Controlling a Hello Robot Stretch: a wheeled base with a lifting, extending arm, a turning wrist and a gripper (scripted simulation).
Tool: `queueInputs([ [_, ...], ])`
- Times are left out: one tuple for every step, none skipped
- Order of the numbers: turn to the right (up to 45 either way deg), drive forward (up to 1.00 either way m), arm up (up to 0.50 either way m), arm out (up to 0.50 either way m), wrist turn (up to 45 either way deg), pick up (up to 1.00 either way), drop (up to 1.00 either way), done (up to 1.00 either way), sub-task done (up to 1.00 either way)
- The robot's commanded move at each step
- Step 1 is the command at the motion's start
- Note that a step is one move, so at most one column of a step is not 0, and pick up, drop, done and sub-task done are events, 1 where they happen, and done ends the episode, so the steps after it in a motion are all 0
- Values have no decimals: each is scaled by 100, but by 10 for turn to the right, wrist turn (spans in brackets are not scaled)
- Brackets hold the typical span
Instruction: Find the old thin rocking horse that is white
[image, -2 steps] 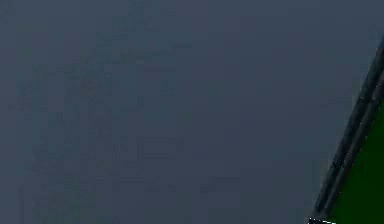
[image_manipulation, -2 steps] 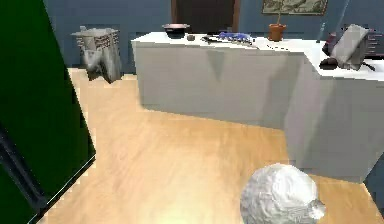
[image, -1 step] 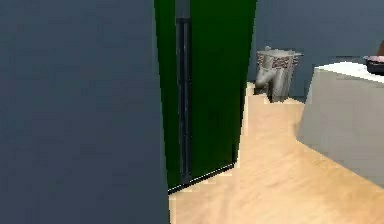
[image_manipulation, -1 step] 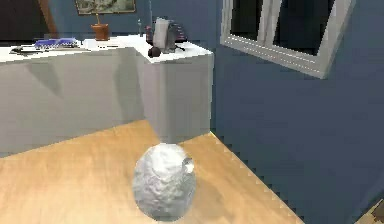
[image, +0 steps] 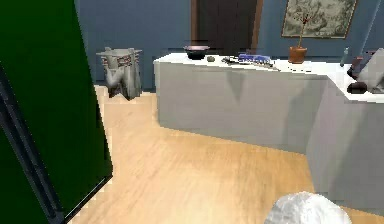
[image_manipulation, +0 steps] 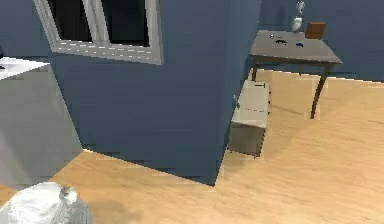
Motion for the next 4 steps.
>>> queueInputs([
  [0, 45, 0, 0, 0, 0, 0, 0, 0],
  [-240, 0, 0, 0, 0, 0, 0, 0, 0],
  [0, 100, 0, 0, 0, 0, 0, 0, 0],
  [0, 20, 0, 0, 0, 0, 0, 0, 0],
])
